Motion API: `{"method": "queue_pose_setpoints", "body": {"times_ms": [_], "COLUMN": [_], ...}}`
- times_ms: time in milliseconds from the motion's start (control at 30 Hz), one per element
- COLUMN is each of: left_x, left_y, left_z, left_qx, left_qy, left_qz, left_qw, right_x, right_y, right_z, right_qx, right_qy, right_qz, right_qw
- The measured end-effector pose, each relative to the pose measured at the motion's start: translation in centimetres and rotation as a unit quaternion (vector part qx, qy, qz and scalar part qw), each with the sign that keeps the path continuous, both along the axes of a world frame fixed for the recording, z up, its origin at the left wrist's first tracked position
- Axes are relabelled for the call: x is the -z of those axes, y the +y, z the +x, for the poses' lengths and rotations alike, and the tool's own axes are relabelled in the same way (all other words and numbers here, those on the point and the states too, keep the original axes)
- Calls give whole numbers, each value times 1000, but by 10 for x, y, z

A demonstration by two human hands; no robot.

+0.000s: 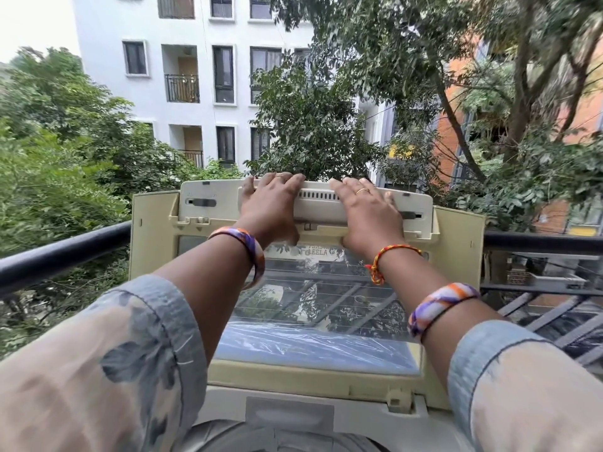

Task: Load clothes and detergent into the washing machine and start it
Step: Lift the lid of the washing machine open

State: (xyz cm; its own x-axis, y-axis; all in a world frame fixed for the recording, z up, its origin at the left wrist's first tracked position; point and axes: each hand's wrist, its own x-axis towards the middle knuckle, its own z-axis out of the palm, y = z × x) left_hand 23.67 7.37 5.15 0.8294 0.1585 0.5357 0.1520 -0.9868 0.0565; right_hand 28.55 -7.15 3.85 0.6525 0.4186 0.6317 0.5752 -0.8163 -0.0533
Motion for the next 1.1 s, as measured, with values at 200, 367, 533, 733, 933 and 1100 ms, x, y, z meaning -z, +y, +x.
{"method": "queue_pose_setpoints", "body": {"times_ms": [200,367,533,733,933,1100], "left_x": [-3,-1,1,2,4,11], "left_y": [-4,-6,-10,-16,-26,-50], "left_z": [-14,-30,-44,-53,-67,-104], "left_qx": [0,9,11,-8,-1,51], "left_qy": [-5,-15,-15,-13,-10,-108], "left_qz": [-1,8,9,20,14,-84], "left_qw": [1000,1000,1000,1000,1000,989], "right_x": [-3,7,12,13,15,19], "right_y": [-5,-19,-36,-55,-70,-78], "right_z": [-12,-24,-37,-57,-76,-101], "right_qx": [6,-16,-47,-54,-49,-75], "right_qy": [-4,-29,-44,-2,13,-12], "right_qz": [-27,-51,-50,-54,-58,-28], "right_qw": [1000,998,997,997,997,997]}}
